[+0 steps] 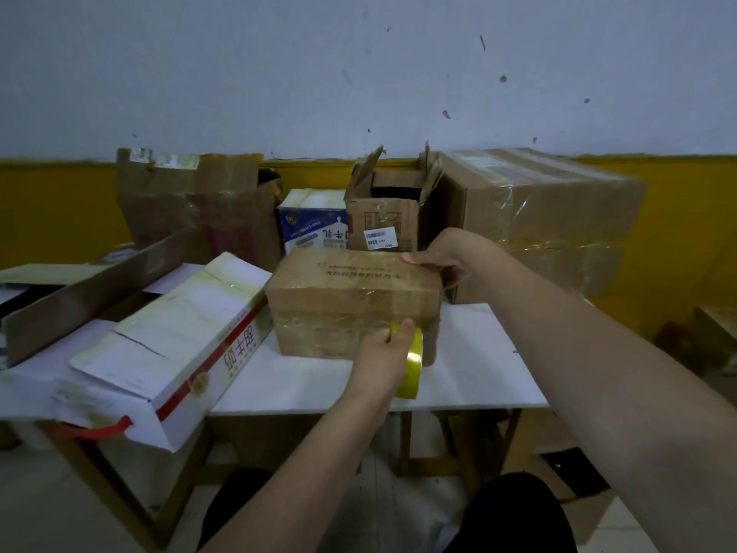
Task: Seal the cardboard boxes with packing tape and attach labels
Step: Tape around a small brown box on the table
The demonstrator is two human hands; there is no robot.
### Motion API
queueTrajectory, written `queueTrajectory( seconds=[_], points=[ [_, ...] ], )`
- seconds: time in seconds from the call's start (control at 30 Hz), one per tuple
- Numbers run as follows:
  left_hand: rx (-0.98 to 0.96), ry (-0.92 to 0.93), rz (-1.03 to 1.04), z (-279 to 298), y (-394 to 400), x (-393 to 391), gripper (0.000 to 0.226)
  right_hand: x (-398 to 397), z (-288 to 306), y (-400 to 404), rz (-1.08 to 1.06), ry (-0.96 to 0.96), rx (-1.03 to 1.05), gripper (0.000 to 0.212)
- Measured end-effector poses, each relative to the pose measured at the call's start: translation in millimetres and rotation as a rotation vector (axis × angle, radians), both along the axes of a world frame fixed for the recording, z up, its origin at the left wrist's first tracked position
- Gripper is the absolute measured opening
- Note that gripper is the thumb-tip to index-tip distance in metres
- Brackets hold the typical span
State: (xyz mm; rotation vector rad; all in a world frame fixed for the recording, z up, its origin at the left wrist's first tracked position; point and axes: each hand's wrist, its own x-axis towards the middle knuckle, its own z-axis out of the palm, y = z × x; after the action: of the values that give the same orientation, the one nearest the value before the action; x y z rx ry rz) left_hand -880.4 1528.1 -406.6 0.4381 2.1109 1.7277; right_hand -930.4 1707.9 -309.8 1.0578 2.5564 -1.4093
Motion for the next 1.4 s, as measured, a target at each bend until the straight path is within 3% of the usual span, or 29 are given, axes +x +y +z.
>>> queueTrajectory(
  seconds=[0.13,0.27,0.33,0.4,0.5,0.57,0.63,0.77,0.9,1.13,1.23,1.33,1.4],
  points=[
    [-0.127,0.017,-0.005,-9,3,-13,0.040,-4,-12,4,-0.037,0.045,0.113,0.058],
    [-0.376,0.331,-0.076,0,-23,-25,0.071,13,-35,9,-0.035,0.184,0.302,0.070],
    [-0.348,0.589,0.203,8,-49,-41,0.058,28,-41,8,-0.044,0.415,0.279,0.077],
    [-0.292,0.775,0.473,14,-69,-66,0.049,47,-47,-1,0.080,0.553,0.320,0.076],
    [-0.282,0.563,0.504,7,-73,-104,0.083,64,-68,-14,0.272,0.434,0.492,0.076],
    [-0.258,0.385,0.460,-5,-67,-115,0.098,65,-81,-19,0.248,0.451,0.544,0.078],
    [-0.195,0.318,0.445,-14,-66,-119,0.104,60,-83,-19,0.212,0.465,0.581,0.076],
    [-0.160,0.397,0.495,1,-64,-114,0.093,61,-75,-11,0.206,0.524,0.573,0.065],
    [-0.285,0.571,0.518,46,-52,-117,0.090,66,-39,3,0.151,0.599,0.444,0.034],
    [-0.679,0.467,0.287,72,-14,-145,0.096,42,-9,26,0.217,0.041,0.845,0.015],
    [-0.750,0.520,0.276,51,-4,-141,0.098,27,-29,35,0.237,0.012,0.710,0.019],
    [-0.667,0.758,0.344,44,4,-128,0.067,19,-33,42,0.241,0.071,0.502,0.015],
    [-0.425,0.749,0.184,60,14,-103,0.046,18,-31,43,0.240,0.082,0.454,0.017]
  ],
)
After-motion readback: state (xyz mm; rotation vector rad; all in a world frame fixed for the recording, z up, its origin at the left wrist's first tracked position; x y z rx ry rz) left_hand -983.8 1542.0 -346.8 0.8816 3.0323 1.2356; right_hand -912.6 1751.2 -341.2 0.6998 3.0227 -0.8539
